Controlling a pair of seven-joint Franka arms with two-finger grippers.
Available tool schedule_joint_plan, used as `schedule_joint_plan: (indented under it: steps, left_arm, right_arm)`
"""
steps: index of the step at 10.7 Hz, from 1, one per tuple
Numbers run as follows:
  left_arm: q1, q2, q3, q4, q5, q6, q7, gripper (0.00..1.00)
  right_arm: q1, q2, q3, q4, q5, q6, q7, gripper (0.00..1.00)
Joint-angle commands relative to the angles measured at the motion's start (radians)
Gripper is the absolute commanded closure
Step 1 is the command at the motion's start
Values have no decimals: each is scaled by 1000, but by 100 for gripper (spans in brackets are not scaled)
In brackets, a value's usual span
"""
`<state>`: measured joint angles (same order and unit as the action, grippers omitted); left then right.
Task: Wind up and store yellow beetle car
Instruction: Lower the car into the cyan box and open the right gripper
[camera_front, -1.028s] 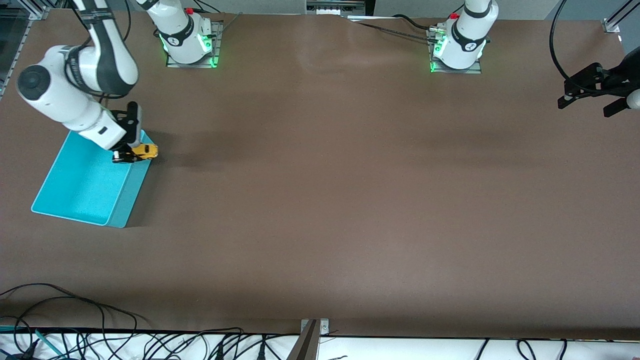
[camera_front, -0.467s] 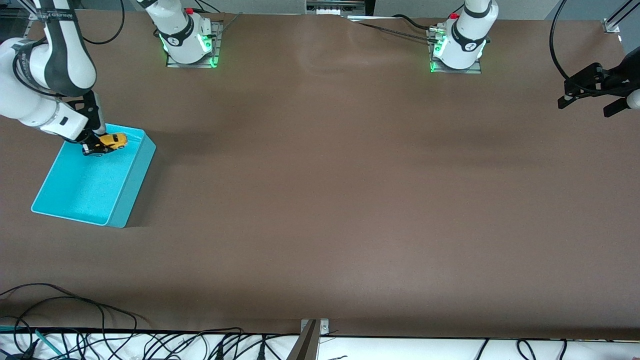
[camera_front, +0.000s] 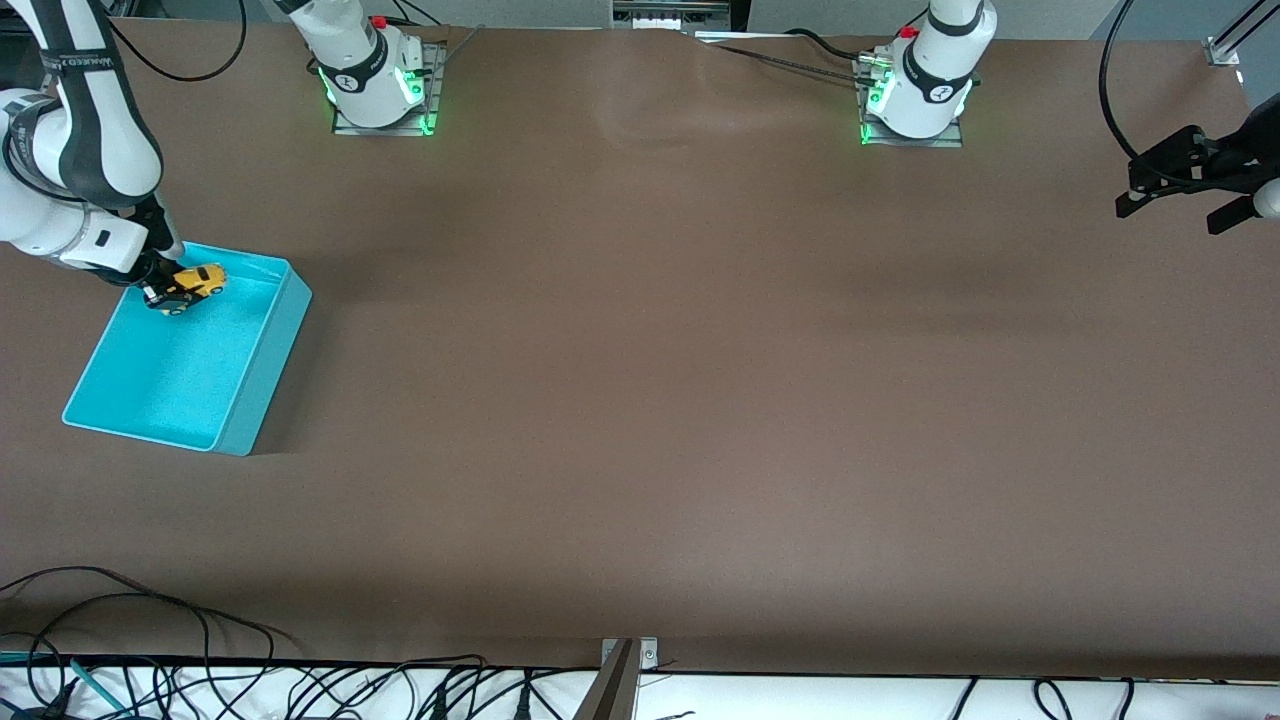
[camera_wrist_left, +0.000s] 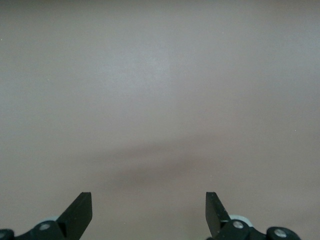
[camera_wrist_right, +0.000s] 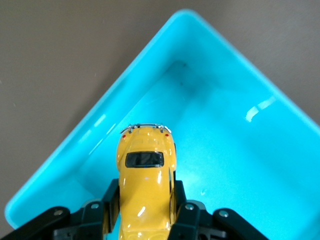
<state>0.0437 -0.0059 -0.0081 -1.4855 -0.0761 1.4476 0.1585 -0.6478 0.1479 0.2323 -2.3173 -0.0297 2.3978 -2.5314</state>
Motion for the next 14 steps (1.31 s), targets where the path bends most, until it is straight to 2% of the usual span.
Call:
schedule_joint_plan:
  steps: [1,4,7,8,9,10,14]
  left_arm:
    - [2,1,2,24,-13,-21,-2,0]
    - [2,1,2,22,-13,-21,-2,0]
    - [2,1,3,24,-13,-20,-1,0]
    - [2,1,2,24,-13,-19,-2,0]
    - [2,1,-1,24,-11,-19,-4,0]
    - [2,1,-1,22,-11,-19,-4,0]
    - [1,1,-1,24,-11,-19,-4,0]
  right_arm:
    - [-42,74,15,10,-19,91,-73,100]
    - [-61,143,12,3,-18,165,-81,100]
    - [-93,170,10,-10,-19,184,-83,100]
    - [-104,171,9,-10,-18,184,-90,95]
    - [-113,174,9,-10,-18,179,-93,62]
    - [-113,171,9,-10,-12,169,-95,1]
    - [-108,148,10,-2,1,121,-81,0]
